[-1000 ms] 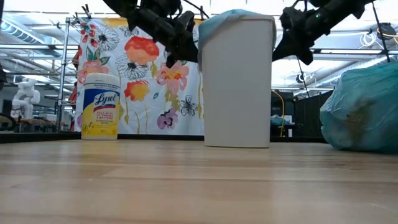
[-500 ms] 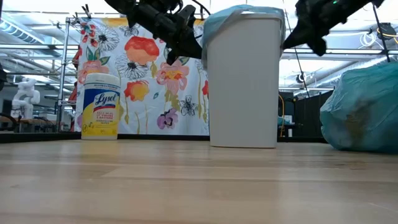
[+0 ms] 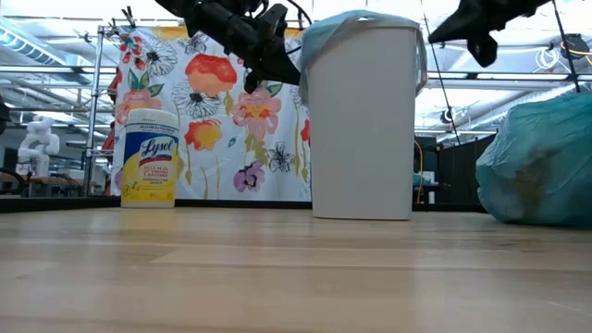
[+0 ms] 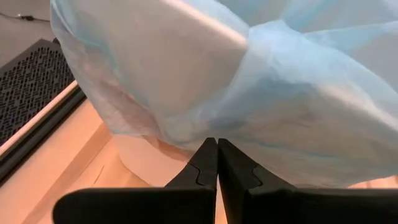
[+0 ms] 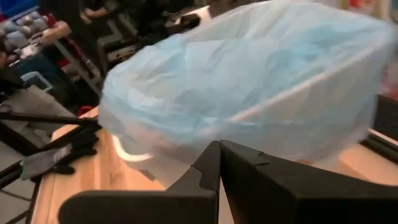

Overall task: Place trash/remove bag and relplace
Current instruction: Insert a new trash bag into the trash bin

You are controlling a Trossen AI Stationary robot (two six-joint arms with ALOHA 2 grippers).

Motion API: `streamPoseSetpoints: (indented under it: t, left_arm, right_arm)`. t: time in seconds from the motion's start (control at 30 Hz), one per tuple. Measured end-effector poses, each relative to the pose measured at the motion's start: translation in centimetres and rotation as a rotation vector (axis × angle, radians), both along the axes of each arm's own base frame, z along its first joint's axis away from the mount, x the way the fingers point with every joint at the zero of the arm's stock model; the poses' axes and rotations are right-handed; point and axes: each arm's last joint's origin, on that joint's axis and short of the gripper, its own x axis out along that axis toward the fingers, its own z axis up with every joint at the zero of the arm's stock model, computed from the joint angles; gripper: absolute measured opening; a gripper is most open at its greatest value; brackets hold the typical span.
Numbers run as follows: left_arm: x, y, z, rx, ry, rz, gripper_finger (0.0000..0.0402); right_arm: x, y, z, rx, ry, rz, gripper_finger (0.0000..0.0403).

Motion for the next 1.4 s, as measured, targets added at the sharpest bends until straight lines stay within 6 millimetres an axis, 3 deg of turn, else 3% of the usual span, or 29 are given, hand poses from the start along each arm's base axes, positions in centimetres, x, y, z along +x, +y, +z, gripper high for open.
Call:
streamPoseSetpoints:
  t: [0.57,0.8,0.93,1.2,1.4]
  left_arm:
    - [0.1,-0.2,0.0,-0.017,-0.005,0.013,0.0007]
    - [0.4,-1.0,0.0,-0.014,-0.003,-0.007,0.0007]
    - [0.5,-1.4,0.0,-0.013,0.002,-0.014,0.0007]
    - [0.5,-1.4,0.0,-0.012,0.003,-0.011,0.0007]
    - [0.5,-1.4,0.0,-0.011,0.003,-0.011,0.0007]
  right_arm:
    - [3.1,1.4,-1.1,0.054,0.069,0.232,0.0000]
    - [3.6,1.3,-2.9,0.117,0.234,0.228,0.0000]
    - [3.1,1.4,-2.6,0.104,0.213,0.220,0.0000]
    - [0.6,1.9,0.0,0.019,-0.001,0.146,0.0000]
    - [0.6,1.8,0.3,-0.003,-0.035,0.139,0.0000]
